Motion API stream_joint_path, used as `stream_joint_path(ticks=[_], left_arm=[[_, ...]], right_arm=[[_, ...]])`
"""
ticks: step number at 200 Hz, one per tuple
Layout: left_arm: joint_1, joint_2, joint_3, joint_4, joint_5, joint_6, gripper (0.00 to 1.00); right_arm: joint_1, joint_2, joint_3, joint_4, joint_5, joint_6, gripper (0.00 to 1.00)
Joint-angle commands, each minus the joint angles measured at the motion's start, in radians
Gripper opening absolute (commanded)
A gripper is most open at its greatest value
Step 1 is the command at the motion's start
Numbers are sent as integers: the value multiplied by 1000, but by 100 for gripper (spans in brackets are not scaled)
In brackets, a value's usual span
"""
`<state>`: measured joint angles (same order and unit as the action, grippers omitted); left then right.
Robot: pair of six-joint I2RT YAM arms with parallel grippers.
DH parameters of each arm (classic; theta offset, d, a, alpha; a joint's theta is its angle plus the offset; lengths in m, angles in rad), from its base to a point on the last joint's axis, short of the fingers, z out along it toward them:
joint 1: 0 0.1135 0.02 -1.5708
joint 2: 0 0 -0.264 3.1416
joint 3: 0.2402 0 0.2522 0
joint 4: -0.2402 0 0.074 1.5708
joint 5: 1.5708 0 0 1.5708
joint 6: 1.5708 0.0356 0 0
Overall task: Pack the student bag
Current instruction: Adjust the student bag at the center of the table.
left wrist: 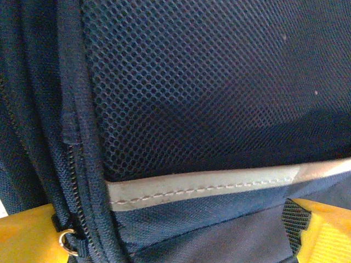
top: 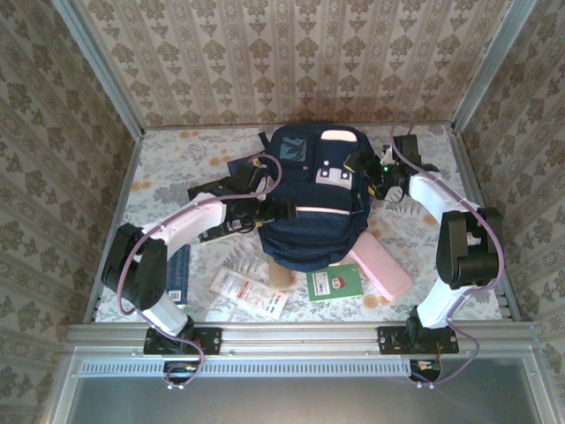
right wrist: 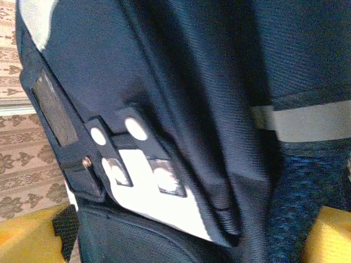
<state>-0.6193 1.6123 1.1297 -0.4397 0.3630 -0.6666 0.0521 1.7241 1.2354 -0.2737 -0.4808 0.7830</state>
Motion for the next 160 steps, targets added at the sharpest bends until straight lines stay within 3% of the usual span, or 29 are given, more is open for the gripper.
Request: stream_joint_path(ticks=[1, 33, 65, 125, 146, 160], left_arm=[[-42, -46, 1, 118, 135, -3, 99], [-66, -31, 11, 214, 159, -30, 100], [-120, 14, 114, 213, 213, -29, 100], [-112, -177, 118, -162, -142, 141, 100], [-82, -265, 93, -216, -203, 176, 100], [-50, -334, 67, -233, -235, 195, 100]], right_arm=[[56, 10, 106, -250, 155, -93, 100], [89, -51, 141, -398, 426, -129, 100], [91, -145, 138, -438, 510, -125, 100], [182, -295, 126, -480, 623, -308, 100], [225, -296, 122, -464, 596, -373, 98], [258, -291, 120, -446, 502, -431, 92]])
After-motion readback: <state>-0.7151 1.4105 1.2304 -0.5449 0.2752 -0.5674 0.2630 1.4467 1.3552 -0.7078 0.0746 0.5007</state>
